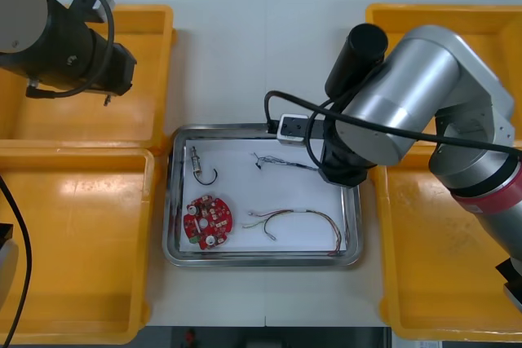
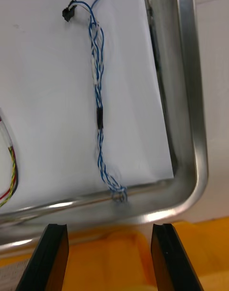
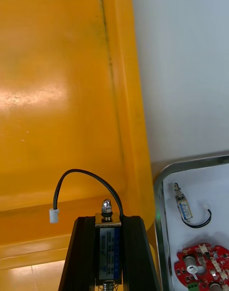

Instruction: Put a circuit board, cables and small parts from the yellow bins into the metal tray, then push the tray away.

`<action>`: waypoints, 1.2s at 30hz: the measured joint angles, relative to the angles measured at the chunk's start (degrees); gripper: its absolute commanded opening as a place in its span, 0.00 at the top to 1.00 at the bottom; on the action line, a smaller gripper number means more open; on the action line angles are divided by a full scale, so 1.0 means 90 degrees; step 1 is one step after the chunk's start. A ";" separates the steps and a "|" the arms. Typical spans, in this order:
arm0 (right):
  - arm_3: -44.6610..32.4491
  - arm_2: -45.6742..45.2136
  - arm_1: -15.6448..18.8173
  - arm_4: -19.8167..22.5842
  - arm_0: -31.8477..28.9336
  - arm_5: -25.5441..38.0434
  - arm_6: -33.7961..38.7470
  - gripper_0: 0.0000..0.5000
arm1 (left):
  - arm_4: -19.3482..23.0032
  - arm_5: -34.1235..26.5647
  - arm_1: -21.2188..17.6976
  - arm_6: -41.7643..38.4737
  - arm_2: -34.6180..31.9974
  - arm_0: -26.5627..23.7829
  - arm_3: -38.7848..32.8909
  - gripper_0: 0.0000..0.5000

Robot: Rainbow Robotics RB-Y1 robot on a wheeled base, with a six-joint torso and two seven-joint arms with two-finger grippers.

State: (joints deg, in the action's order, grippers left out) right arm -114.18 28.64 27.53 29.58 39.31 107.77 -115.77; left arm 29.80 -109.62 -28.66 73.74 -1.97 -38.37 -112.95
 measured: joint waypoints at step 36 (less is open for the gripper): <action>-0.2280 -0.4658 0.0990 0.1207 -0.1894 0.0233 0.3224 0.00 | -0.1366 0.1542 0.0874 -0.2594 0.4081 0.0001 0.0898 0.99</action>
State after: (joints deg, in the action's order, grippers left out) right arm -134.70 -13.29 36.44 40.45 22.26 109.86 -86.75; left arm 17.51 -95.74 -20.79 50.39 34.76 -38.37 -104.87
